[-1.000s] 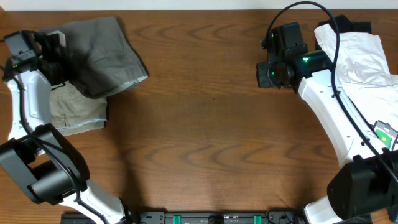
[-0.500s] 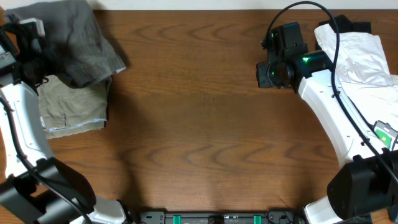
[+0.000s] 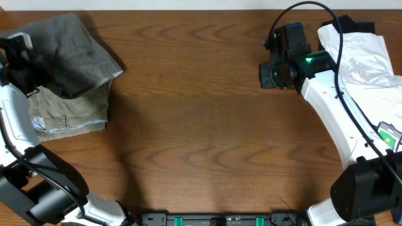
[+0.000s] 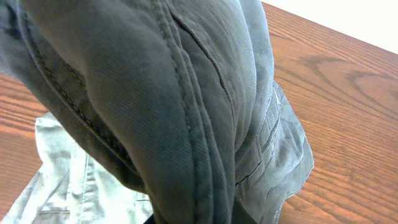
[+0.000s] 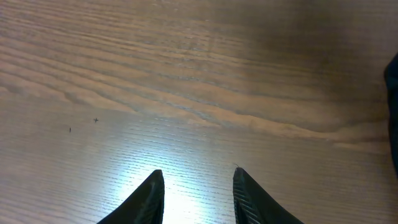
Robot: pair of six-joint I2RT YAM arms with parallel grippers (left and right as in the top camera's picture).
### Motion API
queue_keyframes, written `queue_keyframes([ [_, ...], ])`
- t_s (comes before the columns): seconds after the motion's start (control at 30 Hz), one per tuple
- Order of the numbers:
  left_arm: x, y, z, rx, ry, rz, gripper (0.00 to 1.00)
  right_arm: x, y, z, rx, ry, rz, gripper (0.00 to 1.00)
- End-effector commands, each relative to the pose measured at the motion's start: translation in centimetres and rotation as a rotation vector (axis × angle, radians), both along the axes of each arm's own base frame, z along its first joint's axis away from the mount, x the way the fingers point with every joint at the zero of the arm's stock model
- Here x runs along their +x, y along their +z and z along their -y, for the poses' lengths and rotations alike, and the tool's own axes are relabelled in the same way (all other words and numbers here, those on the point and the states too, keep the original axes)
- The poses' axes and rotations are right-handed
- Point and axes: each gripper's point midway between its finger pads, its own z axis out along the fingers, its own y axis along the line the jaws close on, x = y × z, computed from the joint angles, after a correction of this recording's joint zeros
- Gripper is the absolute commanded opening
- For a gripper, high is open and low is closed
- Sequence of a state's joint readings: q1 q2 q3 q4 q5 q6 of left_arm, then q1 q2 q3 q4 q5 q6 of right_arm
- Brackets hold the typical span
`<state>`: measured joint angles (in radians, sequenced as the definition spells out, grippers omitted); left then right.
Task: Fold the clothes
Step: 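Carry the grey shorts left with the left gripper onto the khaki stack, then open the left gripper and withdraw it from the stacked shorts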
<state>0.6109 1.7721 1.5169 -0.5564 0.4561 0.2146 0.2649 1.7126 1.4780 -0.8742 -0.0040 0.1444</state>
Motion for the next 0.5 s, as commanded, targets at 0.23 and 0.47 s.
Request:
queue_keyframes([
  [0.23, -0.48, 1.11, -0.98, 0.009, 0.029, 0.013, 0.98, 0.09, -0.26, 0.39, -0.013, 0.0, -0.005, 0.35],
  [0.47, -0.44, 1.25, -1.17, 0.009, 0.033, 0.021, 0.98, 0.09, -0.26, 0.39, -0.013, 0.0, -0.005, 0.36],
])
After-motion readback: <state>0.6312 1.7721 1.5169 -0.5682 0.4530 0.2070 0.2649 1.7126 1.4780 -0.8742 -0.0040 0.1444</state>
